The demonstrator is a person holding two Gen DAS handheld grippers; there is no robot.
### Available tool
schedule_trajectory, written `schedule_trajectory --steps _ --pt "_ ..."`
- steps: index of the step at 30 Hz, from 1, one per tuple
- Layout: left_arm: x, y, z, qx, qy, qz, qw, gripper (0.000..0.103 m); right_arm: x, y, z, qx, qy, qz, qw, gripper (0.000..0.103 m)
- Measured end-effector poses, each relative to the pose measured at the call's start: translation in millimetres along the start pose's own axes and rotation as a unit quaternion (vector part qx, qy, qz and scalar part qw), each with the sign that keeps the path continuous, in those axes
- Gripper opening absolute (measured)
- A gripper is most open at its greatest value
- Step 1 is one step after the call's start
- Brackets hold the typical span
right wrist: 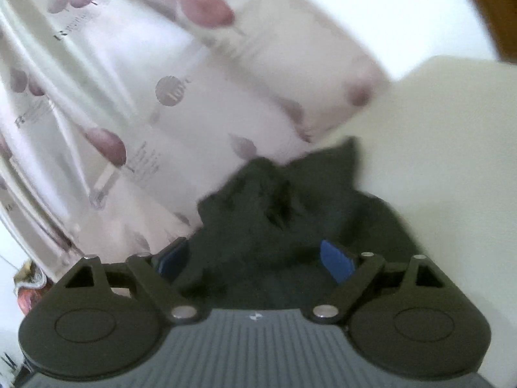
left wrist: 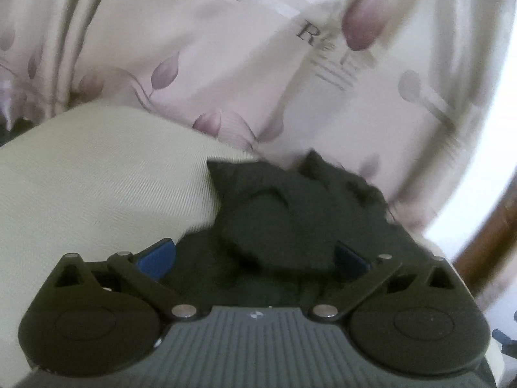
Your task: Fold large clothes
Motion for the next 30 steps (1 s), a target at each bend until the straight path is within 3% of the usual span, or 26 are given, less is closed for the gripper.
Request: schedule_trajectory --steps 5,9,15,23,30 --pt "17.2 -38.7 51.8 -0.002 0.015 -0.069 0.9975 0.103 37.4 -63.8 99.2 0.019 -0.096 0.006 0.995 0.089" --pt "29.0 -59.6 67.0 -0.003 0.039 -0.123 0.9916 0.103 47.0 -99.0 140.3 0.037 -0.114 -0.013 0.993 0.09" --pt "37.5 -71.6 69.7 -0.034 0.033 -0.133 0.99 0.103 38.5 -118.4 139.0 0.035 -0.109 -0.023 0.993 0.091" --pt "67.7 -82.1 76.4 -0.02 0.061 -0.234 0.9701 0.103 20.6 -114.8 125.3 0.043 -0.111 -0.005 0.993 0.096" --pt "73.0 -87.1 73.4 -0.031 0.076 -0.252 0.9643 0.103 22.3 -116.2 119.4 0.04 -0.121 -0.004 0.992 0.096"
Point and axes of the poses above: each gripper's, at about its wrist camera, not at the fingertips, and z roughly against the way its jaws point, x to its right, y to its top, the point moved 1 cm from there along -z, roughly the way its jaws point, and after that the axes turned 9 degrees about -y, right-handed, at the moved point
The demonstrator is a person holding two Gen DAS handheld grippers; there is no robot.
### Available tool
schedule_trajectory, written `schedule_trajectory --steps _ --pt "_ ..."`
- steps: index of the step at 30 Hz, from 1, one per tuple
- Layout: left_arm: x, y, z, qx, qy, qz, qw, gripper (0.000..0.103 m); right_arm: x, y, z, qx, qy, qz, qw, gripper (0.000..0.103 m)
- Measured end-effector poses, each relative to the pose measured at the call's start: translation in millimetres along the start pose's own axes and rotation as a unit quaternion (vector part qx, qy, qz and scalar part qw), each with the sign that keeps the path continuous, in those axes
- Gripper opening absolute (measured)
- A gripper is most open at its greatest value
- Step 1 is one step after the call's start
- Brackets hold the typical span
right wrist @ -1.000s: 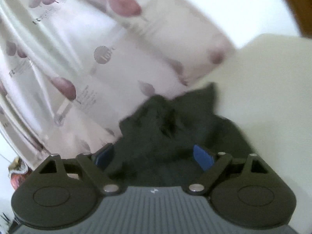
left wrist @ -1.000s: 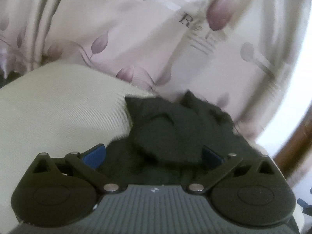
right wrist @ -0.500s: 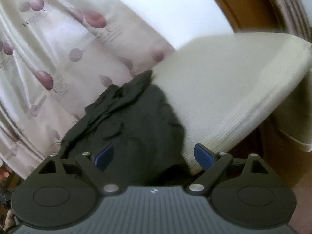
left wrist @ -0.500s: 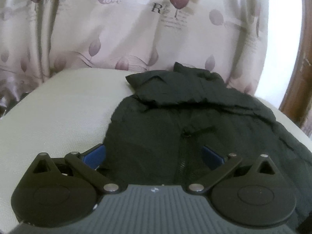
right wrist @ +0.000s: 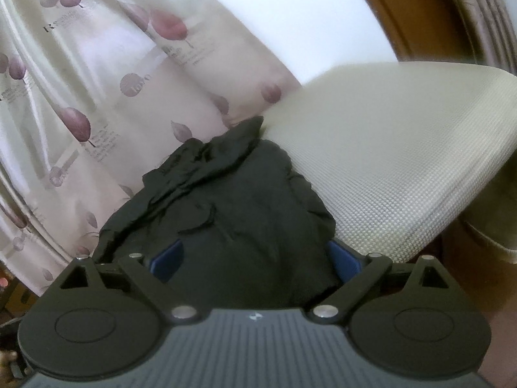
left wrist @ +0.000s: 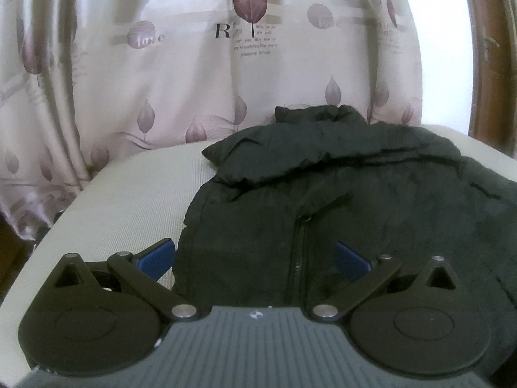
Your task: Fold large clothes
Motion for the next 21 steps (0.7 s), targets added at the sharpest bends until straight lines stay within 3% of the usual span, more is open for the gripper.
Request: schedule_trajectory --steps 21 --pt "-0.4 -10.4 -14.6 -0.039 0.017 0.008 0.9991 0.103 5.1 -6.6 -11.9 -0.023 0.011 -0.023 0.999 0.097"
Point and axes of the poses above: each gripper's, at about its wrist camera, not at the fingertips, and z roughly against the way its jaws point, x to its right, y to its top, the point moved 1 cm from there along -z, roughly the way its jaws point, and after that the axes turned 9 degrees about -y, right-handed, at the moved point
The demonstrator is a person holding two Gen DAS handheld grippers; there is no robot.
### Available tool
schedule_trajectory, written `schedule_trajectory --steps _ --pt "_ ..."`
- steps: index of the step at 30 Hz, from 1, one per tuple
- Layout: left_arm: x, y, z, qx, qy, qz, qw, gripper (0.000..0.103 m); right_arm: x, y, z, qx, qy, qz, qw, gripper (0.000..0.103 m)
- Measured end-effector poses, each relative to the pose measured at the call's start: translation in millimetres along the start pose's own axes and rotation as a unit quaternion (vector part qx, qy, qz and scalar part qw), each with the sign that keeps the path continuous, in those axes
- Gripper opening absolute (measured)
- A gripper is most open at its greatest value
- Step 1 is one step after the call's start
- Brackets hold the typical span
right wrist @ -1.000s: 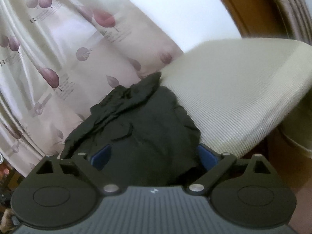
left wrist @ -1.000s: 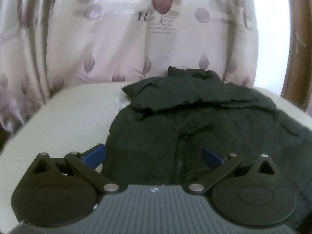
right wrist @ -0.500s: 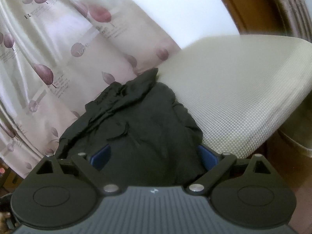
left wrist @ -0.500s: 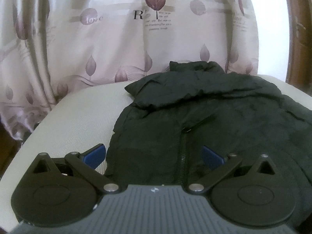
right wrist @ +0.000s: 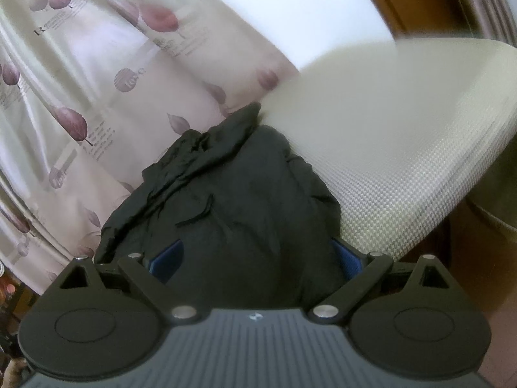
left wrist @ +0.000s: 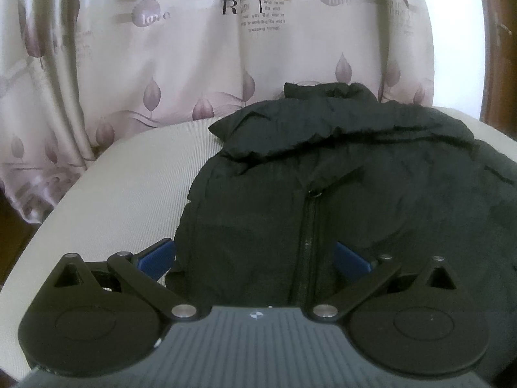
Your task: Fold large clothes
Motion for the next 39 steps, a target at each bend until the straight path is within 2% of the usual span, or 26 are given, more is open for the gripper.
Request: schedule_trajectory --steps 13,17,20,24,26,29,30,31,34,37,39 --pt "-5.8 -4.3 -2.0 -0.033 -0.002 -0.011 0.9994 0.103 -8.3 -0.8 1.7 0.005 0.017 0.041 0.999 0.096" --pt "-33.5 -4.4 12.4 -0.041 -0.054 0.019 0.9975 0.103 -12.2 4.4 1.1 0.0 0.013 0.057 0.998 0.077" --pt "-65.9 -7.0 25.8 -0.045 -0.09 0.067 0.9927 0.103 -8.1 7.4 2.8 0.003 0.022 0.046 0.999 0.072" --pt "-96.4 -18.4 37.4 -0.06 -0.14 0.128 0.98 0.102 -4.4 6.6 2.8 0.003 0.031 0.037 0.999 0.072" --pt "-102.7 -26.7 36.1 -0.077 -0.186 0.153 0.9675 0.1 -2.0 6.0 2.0 0.002 0.035 0.031 0.999 0.072" --pt "-104.7 -42.7 29.8 -0.109 -0.233 0.189 0.9477 0.094 0.7 7.7 1.6 -0.002 0.039 0.018 0.999 0.073" --pt "-104.2 -46.2 33.4 -0.095 -0.239 0.189 0.9475 0.094 1.1 8.6 2.1 -0.003 0.042 0.014 0.999 0.074" --pt "-103.1 -48.3 35.1 -0.096 -0.26 0.191 0.9418 0.093 1.6 9.3 3.4 -0.002 0.046 0.012 0.999 0.074" --pt "-96.8 -53.6 32.8 -0.114 -0.32 0.209 0.917 0.085 0.9 10.7 4.4 -0.005 0.048 0.019 0.999 0.074" --pt "-87.8 -59.5 25.1 -0.128 -0.319 0.205 0.9165 0.075 1.4 10.2 3.7 -0.006 0.053 0.017 0.998 0.074" --pt "-90.4 -63.9 19.5 -0.124 -0.328 0.234 0.9067 0.061 0.9 9.1 3.3 -0.003 0.055 0.02 0.998 0.073"
Point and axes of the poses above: each gripper's, at about its wrist camera, not at the fingertips, and z roughly against the way its jaws point, x to its right, y to its top, the point moved 1 cm from there along -z, roughly the way its jaws point, and after that the axes turned 9 degrees about -y, right-handed, at the moved point
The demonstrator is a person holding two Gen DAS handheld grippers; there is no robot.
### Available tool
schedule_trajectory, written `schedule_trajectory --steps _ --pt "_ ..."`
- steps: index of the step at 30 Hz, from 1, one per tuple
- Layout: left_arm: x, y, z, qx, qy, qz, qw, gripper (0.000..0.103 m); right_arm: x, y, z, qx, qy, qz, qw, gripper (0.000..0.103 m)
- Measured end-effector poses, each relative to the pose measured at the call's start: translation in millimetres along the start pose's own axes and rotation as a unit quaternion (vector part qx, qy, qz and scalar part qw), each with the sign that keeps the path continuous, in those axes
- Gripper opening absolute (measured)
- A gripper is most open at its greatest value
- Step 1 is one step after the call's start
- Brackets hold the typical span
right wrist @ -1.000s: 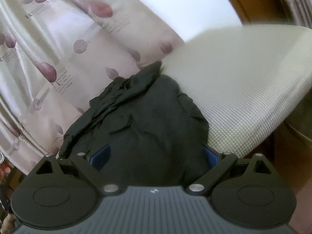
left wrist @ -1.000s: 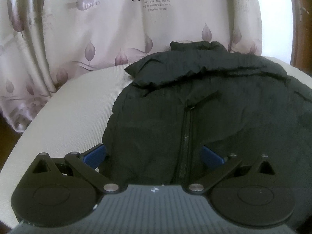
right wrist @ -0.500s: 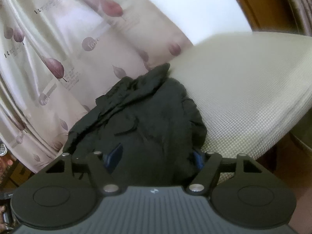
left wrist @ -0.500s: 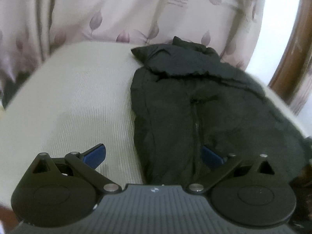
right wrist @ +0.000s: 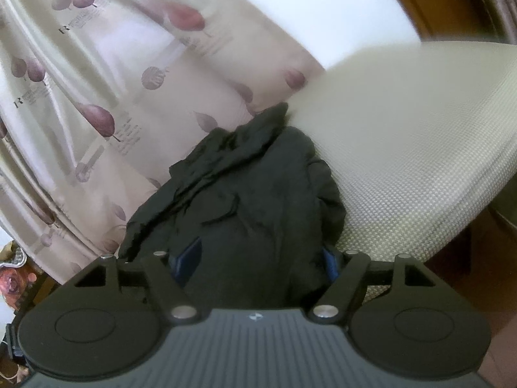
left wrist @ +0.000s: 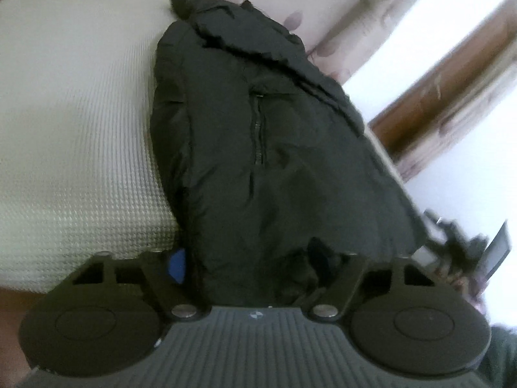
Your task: Fold large clothes
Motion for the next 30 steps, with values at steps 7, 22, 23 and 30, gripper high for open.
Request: schedule_trajectory --steps 7,22,23,30 --pt "-1.1 -4.9 3.7 0.02 0.013 -0.02 0.9995 0.024 21.0 0.1 -2.6 0.002 -0.013 -0.049 0.999 0.02" --pt "1.7 -10.9 -3.6 0.009 -0.024 -0.014 0.9996 0.072 38.6 -7.5 -0.1 -0.016 0.021 -0.097 0.995 0.069" --pt "1.0 -11.7 -3.5 0.012 -0.017 -0.014 0.9997 0.053 35.8 -7.8 -1.0 -0.016 0.017 -0.087 0.996 0.068" --pt "4.3 -15.3 16.6 0.062 0.001 -0.004 0.9981 0.013 37.1 -10.0 -3.0 -0.03 -0.001 -0.091 0.995 0.015"
Point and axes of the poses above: each gripper's, at about its wrist camera, not at the fingertips, and z roughly against the way its jaws point, x to its right, y to its top, the point moved 1 cm from there along -z, roughly the way its jaws point, and after that the axes turned 9 degrees about -y, right-handed, at the moved point
